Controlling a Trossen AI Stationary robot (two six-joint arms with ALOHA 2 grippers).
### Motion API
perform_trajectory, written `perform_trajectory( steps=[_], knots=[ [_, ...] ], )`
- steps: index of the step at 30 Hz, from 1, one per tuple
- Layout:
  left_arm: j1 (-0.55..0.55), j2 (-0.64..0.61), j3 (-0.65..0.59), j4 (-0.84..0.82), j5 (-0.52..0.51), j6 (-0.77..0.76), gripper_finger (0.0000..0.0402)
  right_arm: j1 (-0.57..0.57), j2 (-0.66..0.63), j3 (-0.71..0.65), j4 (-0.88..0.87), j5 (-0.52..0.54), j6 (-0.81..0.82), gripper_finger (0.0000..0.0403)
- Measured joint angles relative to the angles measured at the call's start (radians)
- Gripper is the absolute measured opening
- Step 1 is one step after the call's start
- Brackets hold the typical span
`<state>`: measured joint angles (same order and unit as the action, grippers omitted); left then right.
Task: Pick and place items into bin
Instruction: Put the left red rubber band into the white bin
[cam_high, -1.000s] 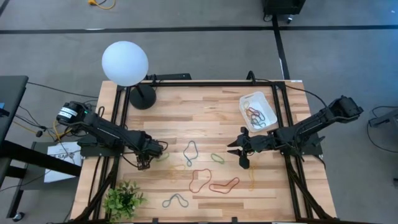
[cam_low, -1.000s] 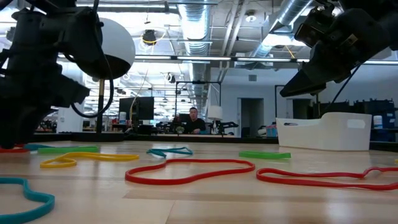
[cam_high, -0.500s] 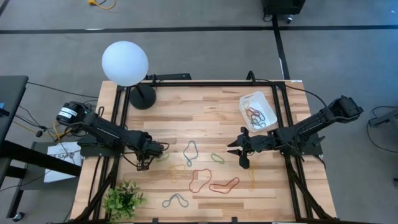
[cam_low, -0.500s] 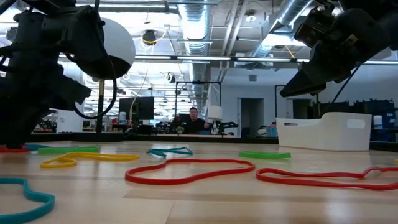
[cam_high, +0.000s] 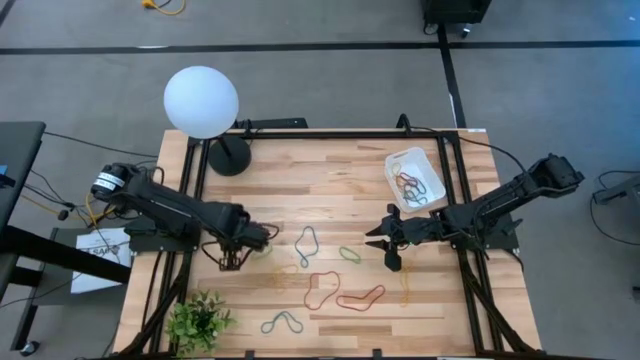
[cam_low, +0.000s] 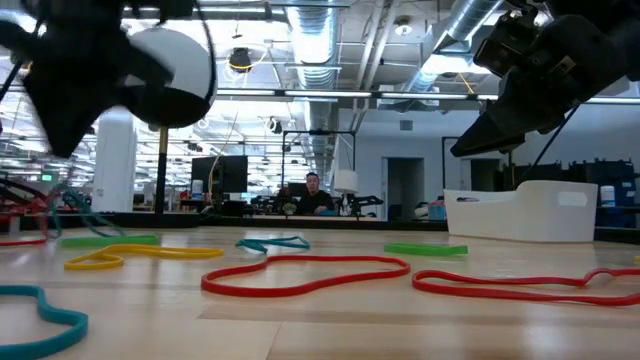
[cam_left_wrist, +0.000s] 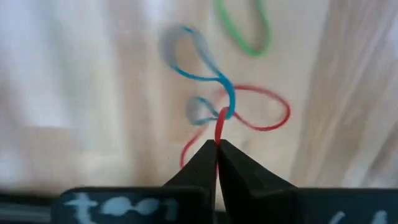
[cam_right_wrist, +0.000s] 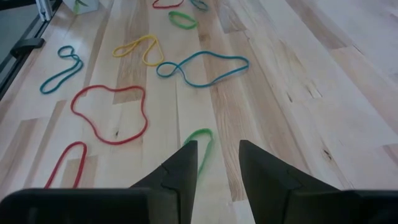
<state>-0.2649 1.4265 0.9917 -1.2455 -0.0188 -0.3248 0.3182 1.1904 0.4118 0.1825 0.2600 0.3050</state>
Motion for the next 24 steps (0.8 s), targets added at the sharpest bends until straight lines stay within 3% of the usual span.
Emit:
perform_trajectory(
  steps=[6,13,19,24],
  knots=[
    [0.000,-0.001,0.241,-0.246,-0.215,0.003,0.0000,0.000,0.000,0.000,0.000,0.000,0.000,0.0111],
    [0.000,-0.003,0.388,-0.262,-0.409,-0.002,0.0000,0.000,0.000,0.000,0.002,0.003,0.000,0.0111],
    [0.000,-0.002,0.351,-0.129,-0.412,0.077,0.0000,-0.028,0.000,0.000,0.077,0.047,-0.071,0.0111],
    [0.001,-0.001,0.340,-0.006,-0.413,0.152,0.0000,-0.076,0.028,0.000,0.359,0.111,-0.201,0.0111]
  ],
)
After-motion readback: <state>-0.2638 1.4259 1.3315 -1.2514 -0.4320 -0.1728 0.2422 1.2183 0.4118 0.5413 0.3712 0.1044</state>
